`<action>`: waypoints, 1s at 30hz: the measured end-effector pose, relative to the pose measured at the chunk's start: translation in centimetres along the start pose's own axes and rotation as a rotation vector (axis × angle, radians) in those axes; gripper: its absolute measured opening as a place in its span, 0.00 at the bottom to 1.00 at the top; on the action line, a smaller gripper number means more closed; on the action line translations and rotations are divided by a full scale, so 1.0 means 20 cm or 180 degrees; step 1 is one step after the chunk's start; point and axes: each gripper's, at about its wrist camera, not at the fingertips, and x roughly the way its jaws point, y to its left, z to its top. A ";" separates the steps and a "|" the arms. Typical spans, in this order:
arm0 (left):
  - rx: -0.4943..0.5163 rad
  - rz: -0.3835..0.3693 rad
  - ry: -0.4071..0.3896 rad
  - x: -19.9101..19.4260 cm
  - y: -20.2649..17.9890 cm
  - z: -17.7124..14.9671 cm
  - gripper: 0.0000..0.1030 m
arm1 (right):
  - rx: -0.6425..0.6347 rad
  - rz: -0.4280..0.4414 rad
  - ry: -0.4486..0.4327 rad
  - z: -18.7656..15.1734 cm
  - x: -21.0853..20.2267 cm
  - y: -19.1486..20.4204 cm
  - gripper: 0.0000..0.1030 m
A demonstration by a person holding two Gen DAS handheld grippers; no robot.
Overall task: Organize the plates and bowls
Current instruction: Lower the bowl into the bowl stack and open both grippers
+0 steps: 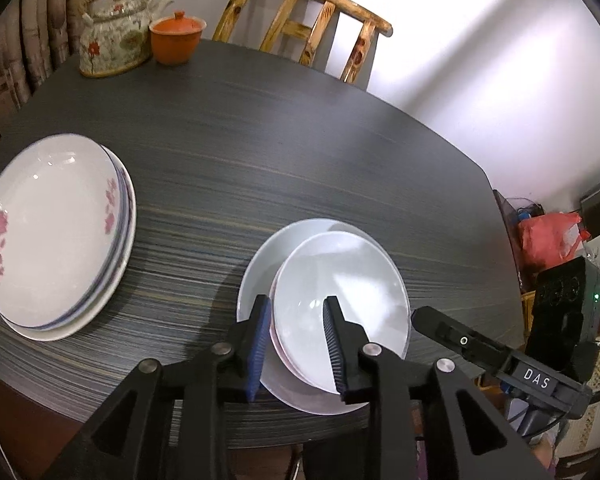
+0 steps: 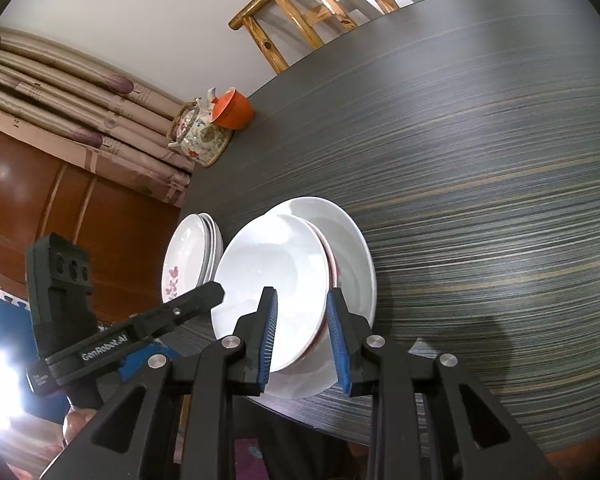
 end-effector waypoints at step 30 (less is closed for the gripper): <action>0.0254 -0.0120 -0.0079 0.10 0.23 -0.21 0.38 | -0.0397 -0.0610 -0.0470 -0.19 -0.13 -0.15 0.39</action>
